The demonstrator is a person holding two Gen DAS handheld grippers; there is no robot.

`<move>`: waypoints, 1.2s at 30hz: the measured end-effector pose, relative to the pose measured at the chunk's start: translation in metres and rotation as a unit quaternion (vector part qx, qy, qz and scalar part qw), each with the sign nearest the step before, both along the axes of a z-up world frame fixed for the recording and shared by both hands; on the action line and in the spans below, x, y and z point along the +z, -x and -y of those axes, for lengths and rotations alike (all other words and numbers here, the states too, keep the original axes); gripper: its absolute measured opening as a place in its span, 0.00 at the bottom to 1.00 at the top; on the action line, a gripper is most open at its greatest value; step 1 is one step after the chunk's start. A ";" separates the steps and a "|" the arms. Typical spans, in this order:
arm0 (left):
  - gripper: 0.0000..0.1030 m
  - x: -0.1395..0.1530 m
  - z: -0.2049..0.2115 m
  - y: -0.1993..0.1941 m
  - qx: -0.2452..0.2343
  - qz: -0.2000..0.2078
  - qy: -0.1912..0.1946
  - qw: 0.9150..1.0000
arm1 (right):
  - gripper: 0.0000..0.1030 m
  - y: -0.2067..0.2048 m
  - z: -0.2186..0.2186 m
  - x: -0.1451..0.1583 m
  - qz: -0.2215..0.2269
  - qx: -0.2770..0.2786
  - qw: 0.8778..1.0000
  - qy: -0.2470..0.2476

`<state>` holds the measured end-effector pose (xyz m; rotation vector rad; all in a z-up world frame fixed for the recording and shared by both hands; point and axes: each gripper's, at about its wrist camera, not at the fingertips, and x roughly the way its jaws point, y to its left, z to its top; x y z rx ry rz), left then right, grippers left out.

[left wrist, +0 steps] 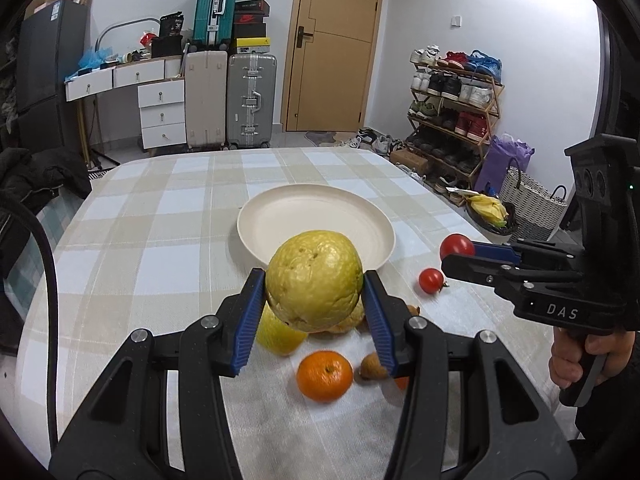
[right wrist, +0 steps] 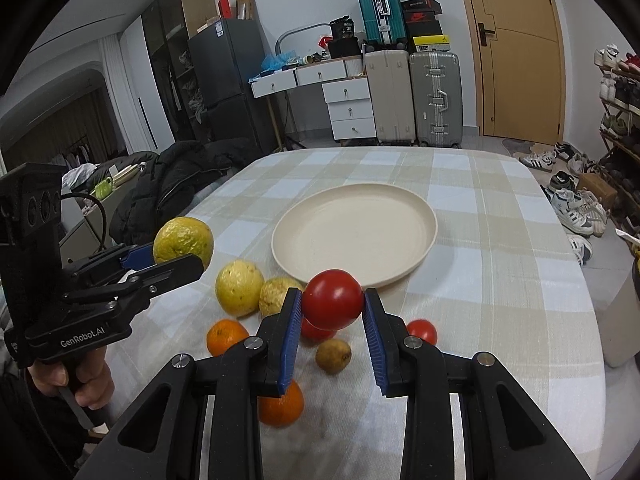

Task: Organize fruits
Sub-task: 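Carry the guava with the left tool into the white plate while the right tool places the tomato there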

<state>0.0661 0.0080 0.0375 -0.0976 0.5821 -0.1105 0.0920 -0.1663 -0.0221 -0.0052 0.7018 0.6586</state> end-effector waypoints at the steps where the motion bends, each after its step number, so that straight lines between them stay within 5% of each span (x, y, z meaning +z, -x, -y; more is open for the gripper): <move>1: 0.45 0.000 -0.001 -0.003 0.001 0.000 0.001 1.000 | 0.30 -0.002 0.000 0.002 0.001 -0.002 1.000 -0.001; 22: 0.45 -0.006 -0.007 -0.063 0.027 -0.004 0.000 1.000 | 0.31 -0.044 -0.012 0.005 -0.006 -0.003 1.000 -0.019; 36: 0.45 -0.028 -0.003 -0.107 0.026 -0.036 -0.012 0.999 | 0.31 -0.076 -0.025 -0.023 -0.044 -0.015 0.999 -0.004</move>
